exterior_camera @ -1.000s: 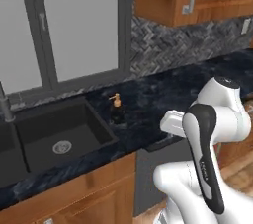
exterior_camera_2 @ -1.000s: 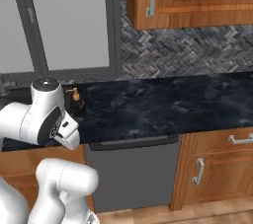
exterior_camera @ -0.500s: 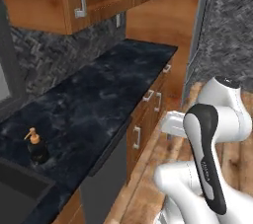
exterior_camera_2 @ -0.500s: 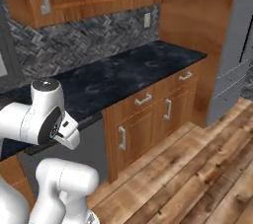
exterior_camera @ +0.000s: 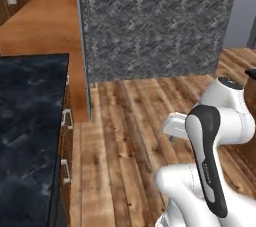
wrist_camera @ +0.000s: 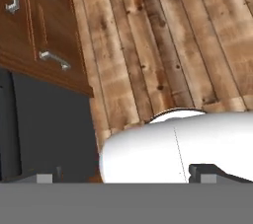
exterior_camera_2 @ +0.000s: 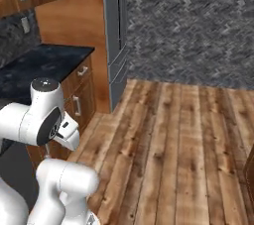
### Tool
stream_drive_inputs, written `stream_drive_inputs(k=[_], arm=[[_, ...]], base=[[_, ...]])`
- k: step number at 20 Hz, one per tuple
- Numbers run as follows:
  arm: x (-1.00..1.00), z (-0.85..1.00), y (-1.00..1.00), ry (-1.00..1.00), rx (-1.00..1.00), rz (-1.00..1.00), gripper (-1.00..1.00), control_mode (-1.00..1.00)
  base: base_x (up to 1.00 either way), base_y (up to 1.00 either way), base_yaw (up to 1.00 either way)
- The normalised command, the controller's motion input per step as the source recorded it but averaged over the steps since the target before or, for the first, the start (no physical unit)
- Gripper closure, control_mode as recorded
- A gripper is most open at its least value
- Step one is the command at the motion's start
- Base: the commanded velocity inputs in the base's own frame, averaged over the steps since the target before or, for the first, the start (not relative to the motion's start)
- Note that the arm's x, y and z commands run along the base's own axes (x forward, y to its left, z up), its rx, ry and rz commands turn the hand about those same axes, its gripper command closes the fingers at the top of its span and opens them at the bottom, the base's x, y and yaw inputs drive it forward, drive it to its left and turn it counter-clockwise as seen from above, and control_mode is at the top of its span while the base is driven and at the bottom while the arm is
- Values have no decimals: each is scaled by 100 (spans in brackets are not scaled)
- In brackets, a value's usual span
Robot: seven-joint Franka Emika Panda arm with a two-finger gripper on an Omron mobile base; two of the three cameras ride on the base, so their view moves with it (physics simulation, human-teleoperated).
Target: Restock the sink supplies by placing the sponge and soap dispenser on the counter and next to the sink. Make sure the soap dispenser is upright.
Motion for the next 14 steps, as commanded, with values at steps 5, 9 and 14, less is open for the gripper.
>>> stream_drive_inputs(k=[5, 9, 14], arm=[[0, 0, 0, 0, 0, 0, -100, 100], [0, 0, 0, 0, 0, 0, -100, 100], [0, 0, 0, 0, 0, 0, -100, 100]], base=[[95, -31, -65], [100, -3, -48], [100, 2, -38]])
